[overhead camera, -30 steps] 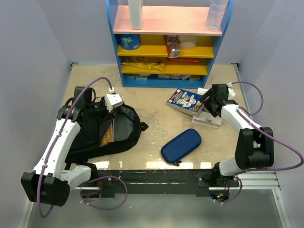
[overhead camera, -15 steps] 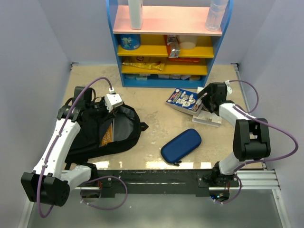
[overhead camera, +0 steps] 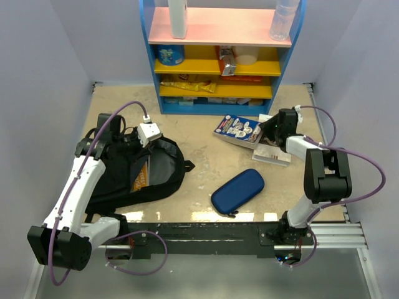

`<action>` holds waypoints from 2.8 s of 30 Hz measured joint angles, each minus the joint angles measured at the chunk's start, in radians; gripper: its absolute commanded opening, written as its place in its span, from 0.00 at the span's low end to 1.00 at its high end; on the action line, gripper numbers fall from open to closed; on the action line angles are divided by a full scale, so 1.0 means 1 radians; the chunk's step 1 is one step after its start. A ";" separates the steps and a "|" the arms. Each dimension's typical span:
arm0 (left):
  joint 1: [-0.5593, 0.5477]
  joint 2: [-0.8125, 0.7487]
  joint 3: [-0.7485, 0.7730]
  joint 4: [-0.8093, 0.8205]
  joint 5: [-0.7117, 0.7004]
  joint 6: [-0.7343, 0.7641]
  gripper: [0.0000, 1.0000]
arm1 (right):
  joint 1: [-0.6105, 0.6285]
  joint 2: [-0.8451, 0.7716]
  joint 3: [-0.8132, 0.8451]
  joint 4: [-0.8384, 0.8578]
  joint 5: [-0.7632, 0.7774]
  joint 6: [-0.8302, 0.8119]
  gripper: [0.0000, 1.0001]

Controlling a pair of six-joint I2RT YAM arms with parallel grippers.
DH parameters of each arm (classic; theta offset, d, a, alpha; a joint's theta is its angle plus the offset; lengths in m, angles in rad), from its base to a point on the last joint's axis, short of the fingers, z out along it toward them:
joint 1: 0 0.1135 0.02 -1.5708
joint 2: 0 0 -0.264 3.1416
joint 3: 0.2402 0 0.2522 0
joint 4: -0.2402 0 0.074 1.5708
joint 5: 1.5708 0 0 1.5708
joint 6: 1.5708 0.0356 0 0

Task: Pack the student bag
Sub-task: Pick up the book from the center of the board, then place the book in the student bag.

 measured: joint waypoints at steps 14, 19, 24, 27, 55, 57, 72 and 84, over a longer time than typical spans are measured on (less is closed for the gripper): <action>-0.003 0.008 0.000 -0.001 0.000 0.000 0.00 | -0.002 -0.036 -0.032 0.045 -0.085 0.069 0.00; -0.004 0.011 0.000 0.000 0.000 0.000 0.00 | 0.015 -0.147 -0.048 0.021 -0.172 0.084 0.00; -0.004 0.013 0.000 0.002 0.000 -0.001 0.00 | 0.039 -0.310 -0.067 0.020 -0.276 0.126 0.00; -0.004 0.013 0.000 0.004 0.000 -0.001 0.00 | 0.046 -0.386 -0.101 0.046 -0.349 0.177 0.00; -0.008 0.034 0.051 -0.006 0.023 -0.023 0.00 | 0.562 -0.004 0.015 0.146 -0.439 0.401 0.00; -0.013 0.034 0.055 -0.008 0.029 -0.023 0.00 | 0.579 0.032 0.052 0.165 -0.437 0.411 0.00; -0.018 0.034 0.059 -0.012 0.043 -0.028 0.00 | 0.808 0.212 0.241 0.130 -0.158 0.391 0.00; -0.023 0.034 0.060 -0.013 0.043 -0.027 0.00 | 0.940 0.414 0.568 -0.042 -0.189 0.245 0.99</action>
